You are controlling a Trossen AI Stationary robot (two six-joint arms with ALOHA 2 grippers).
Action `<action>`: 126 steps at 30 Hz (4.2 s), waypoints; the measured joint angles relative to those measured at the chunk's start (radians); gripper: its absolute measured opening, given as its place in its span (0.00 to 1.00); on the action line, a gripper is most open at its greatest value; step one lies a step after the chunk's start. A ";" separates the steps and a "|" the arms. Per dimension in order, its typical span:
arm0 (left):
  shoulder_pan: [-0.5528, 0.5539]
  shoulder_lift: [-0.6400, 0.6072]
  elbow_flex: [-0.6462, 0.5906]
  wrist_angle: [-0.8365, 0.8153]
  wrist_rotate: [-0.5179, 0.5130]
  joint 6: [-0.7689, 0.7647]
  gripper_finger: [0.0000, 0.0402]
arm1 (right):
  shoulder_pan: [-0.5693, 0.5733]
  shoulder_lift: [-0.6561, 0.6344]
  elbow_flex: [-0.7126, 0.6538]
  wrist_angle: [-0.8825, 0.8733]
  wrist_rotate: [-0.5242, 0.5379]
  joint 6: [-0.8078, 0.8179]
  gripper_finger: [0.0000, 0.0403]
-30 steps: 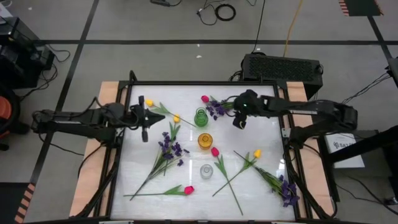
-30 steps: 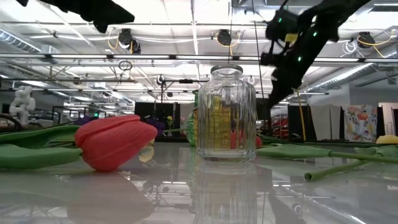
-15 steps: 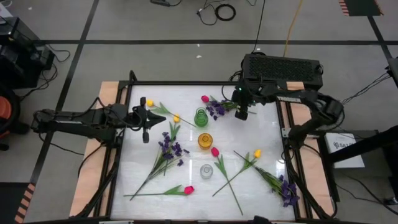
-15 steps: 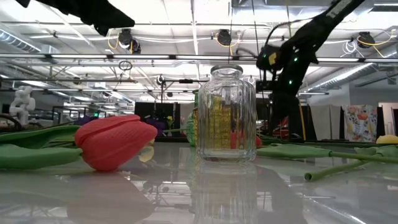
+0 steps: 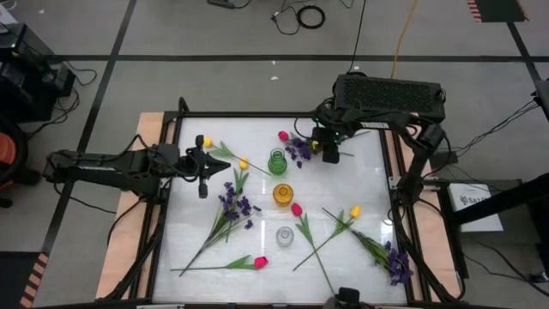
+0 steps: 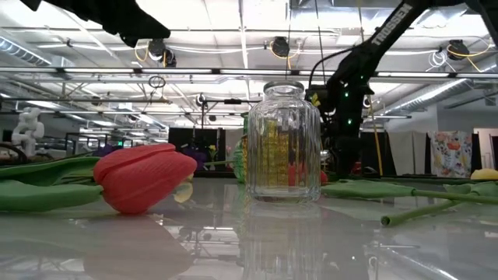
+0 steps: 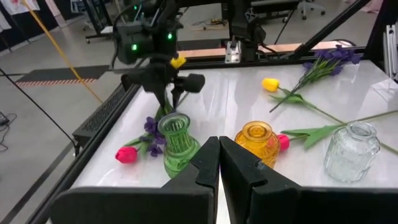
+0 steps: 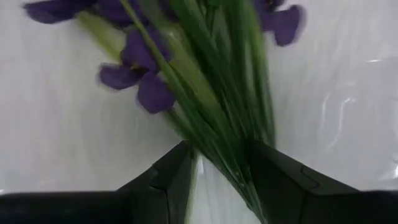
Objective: Sort flowers into vase by color
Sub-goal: Put the top right purple flowers into the green vase
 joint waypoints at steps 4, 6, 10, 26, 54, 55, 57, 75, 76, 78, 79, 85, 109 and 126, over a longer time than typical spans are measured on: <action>0.000 0.000 0.000 0.000 0.000 0.000 0.04 | -0.005 0.021 0.005 0.002 -0.004 0.005 0.38; 0.000 0.000 0.000 0.000 0.000 -0.001 0.04 | -0.005 0.014 0.003 0.001 -0.005 0.015 0.36; 0.000 0.000 0.000 0.000 0.000 0.000 0.04 | -0.001 -0.031 -0.003 -0.024 -0.003 0.057 0.31; 0.000 0.000 0.000 0.000 0.000 -0.001 0.04 | 0.001 -0.089 -0.002 -0.045 -0.003 0.096 0.19; 0.000 0.000 0.000 0.000 0.000 0.000 0.04 | -0.058 -0.002 0.002 0.008 -0.003 0.096 0.02; 0.000 0.000 0.000 0.000 0.000 0.000 0.04 | -0.058 -0.001 0.002 0.010 0.000 0.103 0.02; 0.000 0.000 0.000 0.001 0.000 0.000 0.04 | -0.058 -0.011 0.000 0.010 0.000 0.125 0.01; 0.000 0.000 0.000 0.084 -0.007 -0.007 0.04 | -0.020 -0.516 -0.003 -0.042 -0.121 0.378 0.00; 0.000 0.000 0.000 0.090 -0.007 -0.008 0.04 | -0.015 -0.545 -0.003 -0.031 -0.151 0.403 0.00; 0.000 0.000 0.000 0.105 -0.007 -0.008 0.04 | -0.003 -0.598 -0.003 0.010 -0.209 0.454 0.00; 0.000 0.000 0.000 0.111 -0.007 -0.008 0.04 | 0.006 -0.623 -0.003 0.037 -0.236 0.478 0.00; -0.001 0.000 0.000 0.150 -0.008 -0.026 0.04 | 0.090 -0.735 -0.003 0.272 -0.297 0.598 0.00; 0.052 0.217 0.003 0.652 0.088 -0.112 0.57 | 0.491 -0.445 -0.001 1.119 -0.182 0.748 0.00; 0.109 0.487 0.306 0.444 0.206 -0.113 0.63 | 0.514 -0.354 -0.001 1.228 -0.179 0.762 0.00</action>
